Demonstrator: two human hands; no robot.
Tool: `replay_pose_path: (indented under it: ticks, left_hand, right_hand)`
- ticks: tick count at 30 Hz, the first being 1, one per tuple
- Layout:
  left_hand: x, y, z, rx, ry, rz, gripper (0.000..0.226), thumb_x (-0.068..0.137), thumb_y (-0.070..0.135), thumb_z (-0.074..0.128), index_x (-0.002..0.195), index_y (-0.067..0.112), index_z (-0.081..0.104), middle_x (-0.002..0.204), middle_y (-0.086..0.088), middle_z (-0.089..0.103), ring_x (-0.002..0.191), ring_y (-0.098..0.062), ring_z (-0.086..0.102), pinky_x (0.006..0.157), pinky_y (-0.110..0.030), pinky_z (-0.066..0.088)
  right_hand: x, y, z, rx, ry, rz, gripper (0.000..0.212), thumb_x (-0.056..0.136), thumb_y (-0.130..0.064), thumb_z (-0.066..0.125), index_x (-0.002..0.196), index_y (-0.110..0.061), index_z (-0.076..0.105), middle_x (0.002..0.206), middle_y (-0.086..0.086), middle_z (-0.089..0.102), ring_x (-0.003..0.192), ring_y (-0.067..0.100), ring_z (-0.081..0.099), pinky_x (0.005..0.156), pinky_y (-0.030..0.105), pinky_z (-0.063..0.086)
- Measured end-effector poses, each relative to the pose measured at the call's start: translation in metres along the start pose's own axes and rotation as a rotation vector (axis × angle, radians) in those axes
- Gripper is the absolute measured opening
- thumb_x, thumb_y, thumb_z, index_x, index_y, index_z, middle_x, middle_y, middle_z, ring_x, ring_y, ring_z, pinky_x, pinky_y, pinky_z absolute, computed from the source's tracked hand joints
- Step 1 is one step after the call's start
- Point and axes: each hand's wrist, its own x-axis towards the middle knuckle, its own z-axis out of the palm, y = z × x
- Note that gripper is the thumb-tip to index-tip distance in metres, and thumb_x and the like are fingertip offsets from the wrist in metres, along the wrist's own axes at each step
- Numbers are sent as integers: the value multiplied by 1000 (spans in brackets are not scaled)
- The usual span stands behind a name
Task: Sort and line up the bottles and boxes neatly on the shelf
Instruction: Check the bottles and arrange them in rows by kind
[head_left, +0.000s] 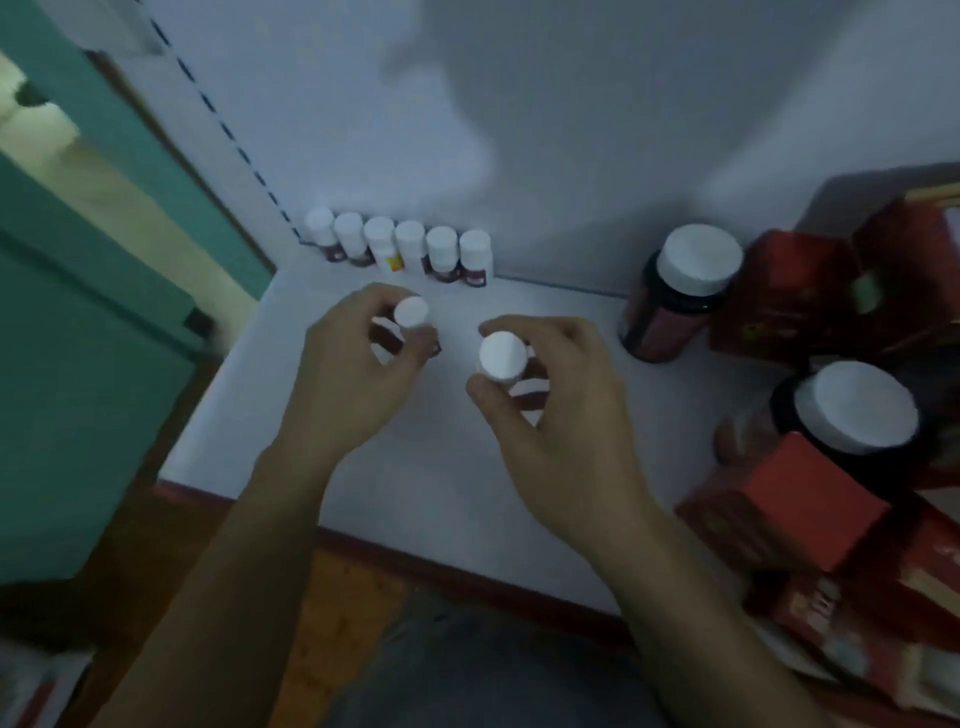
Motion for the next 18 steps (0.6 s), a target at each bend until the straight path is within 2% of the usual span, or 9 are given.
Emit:
replay_pose_path:
  ticks: [4, 9, 11, 14, 16, 18]
  left_hand:
    - [42, -35, -22, -13, -185, 64, 19, 92, 28, 72, 108, 34, 63, 102, 21, 66, 88, 1, 63, 70, -12, 45]
    - [76, -77, -39, 41, -162, 93, 25, 91, 28, 74, 114, 25, 65, 106, 6, 68, 88, -11, 63, 78, -29, 51]
    - [79, -87, -50, 39, -172, 92, 27, 92, 28, 73, 116, 24, 64, 109, 4, 67, 89, -12, 64, 78, -33, 53]
    - [83, -104, -63, 41, -181, 70, 28, 91, 28, 74, 115, 26, 61, 108, 5, 67, 89, -14, 63, 77, -38, 55]
    - [86, -115, -68, -29, -181, 37, 31, 89, 28, 76, 116, 29, 59, 108, 9, 67, 89, -11, 63, 76, -34, 53]
    - [89, -123, -68, -79, -192, 46, 33, 88, 28, 76, 117, 28, 60, 107, 9, 67, 88, -8, 62, 74, -30, 50]
  right_hand:
    - [48, 6, 32, -42, 197, 191, 36, 89, -16, 76, 122, -27, 66, 117, -4, 54, 100, 10, 63, 91, 34, 56]
    - [76, 8, 67, -79, 318, 245, 32, 86, -17, 78, 111, -29, 63, 111, -7, 65, 101, 13, 65, 85, 39, 58]
    - [79, 1, 83, -87, 314, 257, 31, 86, -19, 79, 110, -30, 63, 109, -11, 65, 100, 9, 63, 81, 34, 57]
    - [88, -9, 112, -127, 251, 208, 30, 86, -21, 78, 110, -29, 63, 106, -13, 65, 94, 3, 59, 77, 17, 48]
    - [94, -9, 135, -172, 190, 162, 32, 87, -22, 77, 115, -25, 63, 108, -12, 66, 92, 3, 57, 75, 7, 40]
    - [100, -5, 153, -193, 162, 148, 33, 88, -21, 75, 118, -21, 63, 109, -9, 67, 89, 2, 56, 74, 5, 39]
